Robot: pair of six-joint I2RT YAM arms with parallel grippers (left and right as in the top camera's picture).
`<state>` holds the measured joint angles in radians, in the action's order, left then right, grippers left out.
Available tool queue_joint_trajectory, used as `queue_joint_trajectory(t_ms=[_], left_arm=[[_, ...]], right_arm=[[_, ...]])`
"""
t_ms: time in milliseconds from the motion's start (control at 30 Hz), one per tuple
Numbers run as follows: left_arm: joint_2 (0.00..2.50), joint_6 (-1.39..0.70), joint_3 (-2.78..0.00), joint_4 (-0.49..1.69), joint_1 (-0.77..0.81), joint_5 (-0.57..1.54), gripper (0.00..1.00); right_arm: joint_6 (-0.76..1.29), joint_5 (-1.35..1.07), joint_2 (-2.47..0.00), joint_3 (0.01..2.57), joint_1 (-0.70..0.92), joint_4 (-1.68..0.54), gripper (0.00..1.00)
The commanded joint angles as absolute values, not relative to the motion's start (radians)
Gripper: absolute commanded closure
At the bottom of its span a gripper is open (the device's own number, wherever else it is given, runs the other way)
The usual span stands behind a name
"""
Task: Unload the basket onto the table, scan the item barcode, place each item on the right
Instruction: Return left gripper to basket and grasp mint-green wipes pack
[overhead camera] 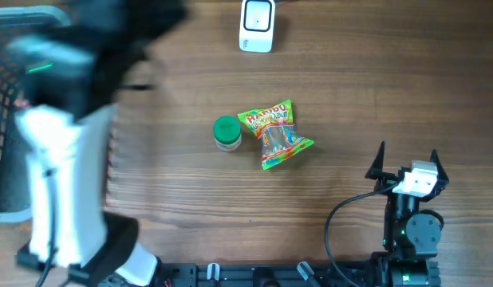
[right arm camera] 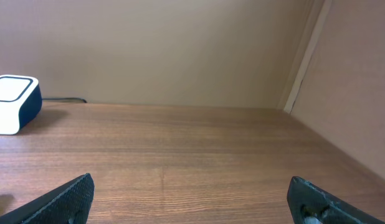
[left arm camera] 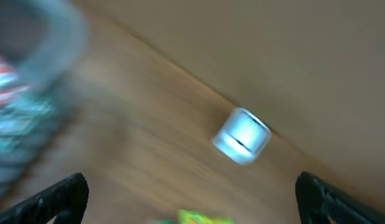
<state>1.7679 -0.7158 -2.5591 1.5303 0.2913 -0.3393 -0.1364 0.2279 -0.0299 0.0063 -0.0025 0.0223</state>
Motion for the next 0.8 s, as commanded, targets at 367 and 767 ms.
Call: queue_joint_trajectory(t_ms=[367,767], left_arm=[[1.795,-0.763,-2.328,1.666,-0.557,-0.150,0.00],[1.800,-0.696,-1.626,1.071,-0.559,-0.081,0.00]], right_arm=[[-0.143,0.216,-0.034,0.005,0.002,0.026,0.00],[-0.143,0.216,-0.034,0.005,0.002,0.026,0.00]])
